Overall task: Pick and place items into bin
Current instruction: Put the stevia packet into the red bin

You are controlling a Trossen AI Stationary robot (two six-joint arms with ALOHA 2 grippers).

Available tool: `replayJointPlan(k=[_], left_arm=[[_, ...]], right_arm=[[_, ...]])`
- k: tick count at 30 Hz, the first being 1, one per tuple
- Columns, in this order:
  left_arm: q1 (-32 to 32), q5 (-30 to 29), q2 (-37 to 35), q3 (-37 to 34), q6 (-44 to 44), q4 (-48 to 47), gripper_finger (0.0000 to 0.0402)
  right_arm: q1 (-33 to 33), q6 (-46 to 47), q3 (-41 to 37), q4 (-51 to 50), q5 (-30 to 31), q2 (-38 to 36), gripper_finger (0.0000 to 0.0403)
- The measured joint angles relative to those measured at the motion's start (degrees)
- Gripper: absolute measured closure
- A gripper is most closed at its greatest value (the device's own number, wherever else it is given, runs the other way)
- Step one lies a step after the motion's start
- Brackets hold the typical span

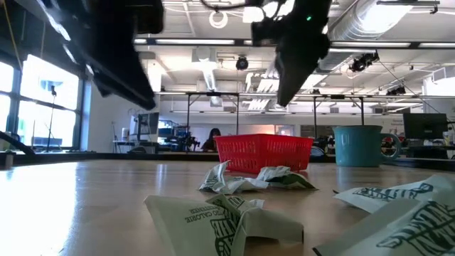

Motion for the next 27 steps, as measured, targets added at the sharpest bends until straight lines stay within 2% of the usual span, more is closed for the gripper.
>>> replayJointPlan(k=[3, 6, 9, 14, 19, 22, 27], left_arm=[[2.48, 5.15, 5.35, 0.13, -0.56, 7.06, 0.0256], [3.41, 7.23, 9.85, 2.01, 0.74, 11.46, 0.0256], [2.68, 6.97, 13.08, 5.16, 7.7, 15.17, 0.0256], [3.34, 9.77, 17.31, 8.61, 11.31, 13.6, 0.0256], [3.12, 11.41, 20.27, 11.84, 13.98, 11.28, 0.0255], [3.21, 11.08, 21.05, 13.76, 16.26, 8.63, 0.0236], [3.21, 8.37, 20.96, 14.81, 19.51, 5.56, 0.0172]], right_arm=[[3.56, -0.97, -0.04, -4.07, 5.71, -1.54, 0.0062], [6.36, 1.18, -0.04, -6.35, 6.55, -2.53, 0.004], [9.55, 2.58, -0.04, -7.64, 6.67, -2.75, 0.0033], [14.33, 5.93, -0.07, -9.21, 7.28, -2.75, 0.0032], [16.39, 9.1, -0.07, -9.04, 8.19, -2.6, 0.0032], [16.81, 9.21, -0.13, -9.06, 8.5, -2.31, 0.0032], [16.78, 10.45, -2.7, -8.59, 6.97, -2.31, 0.0032]])
